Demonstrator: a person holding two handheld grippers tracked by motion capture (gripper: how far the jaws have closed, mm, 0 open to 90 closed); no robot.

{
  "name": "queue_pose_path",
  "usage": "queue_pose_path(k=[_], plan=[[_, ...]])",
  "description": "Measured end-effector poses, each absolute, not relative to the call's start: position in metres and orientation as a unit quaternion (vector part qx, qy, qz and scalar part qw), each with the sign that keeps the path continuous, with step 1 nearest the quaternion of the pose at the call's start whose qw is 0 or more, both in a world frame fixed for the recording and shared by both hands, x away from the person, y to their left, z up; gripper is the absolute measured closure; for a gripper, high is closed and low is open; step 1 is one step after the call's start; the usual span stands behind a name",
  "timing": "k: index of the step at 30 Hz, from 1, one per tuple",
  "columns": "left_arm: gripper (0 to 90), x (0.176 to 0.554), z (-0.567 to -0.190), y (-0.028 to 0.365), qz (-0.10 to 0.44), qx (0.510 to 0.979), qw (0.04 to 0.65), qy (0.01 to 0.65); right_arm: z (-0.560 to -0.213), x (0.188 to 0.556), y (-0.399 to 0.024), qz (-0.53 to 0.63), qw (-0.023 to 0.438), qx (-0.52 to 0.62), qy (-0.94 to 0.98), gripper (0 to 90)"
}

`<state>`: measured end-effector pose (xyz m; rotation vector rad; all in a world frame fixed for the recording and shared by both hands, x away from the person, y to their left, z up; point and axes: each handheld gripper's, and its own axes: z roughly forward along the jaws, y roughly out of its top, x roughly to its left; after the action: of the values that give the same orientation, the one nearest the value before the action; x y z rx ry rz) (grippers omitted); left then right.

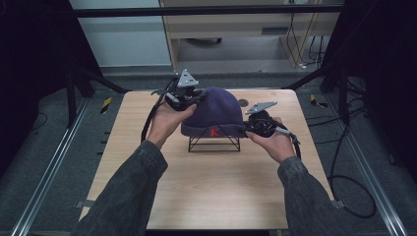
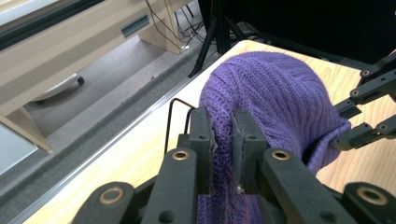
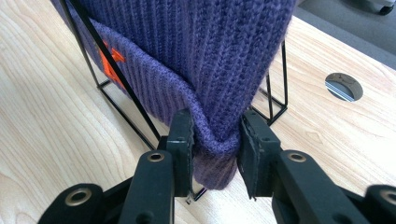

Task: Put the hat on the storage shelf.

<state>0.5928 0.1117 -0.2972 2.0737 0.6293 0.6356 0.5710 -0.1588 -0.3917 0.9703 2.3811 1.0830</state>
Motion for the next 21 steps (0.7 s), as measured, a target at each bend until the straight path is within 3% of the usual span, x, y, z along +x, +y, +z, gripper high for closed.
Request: queue_pose_path(k=[21], plan=[[79.8,0.59,-0.309,0.11,0.248,0.834,0.423,0.253,-0.405,0.57,-0.159,0.375,0.167,0.348,0.843,67.8]])
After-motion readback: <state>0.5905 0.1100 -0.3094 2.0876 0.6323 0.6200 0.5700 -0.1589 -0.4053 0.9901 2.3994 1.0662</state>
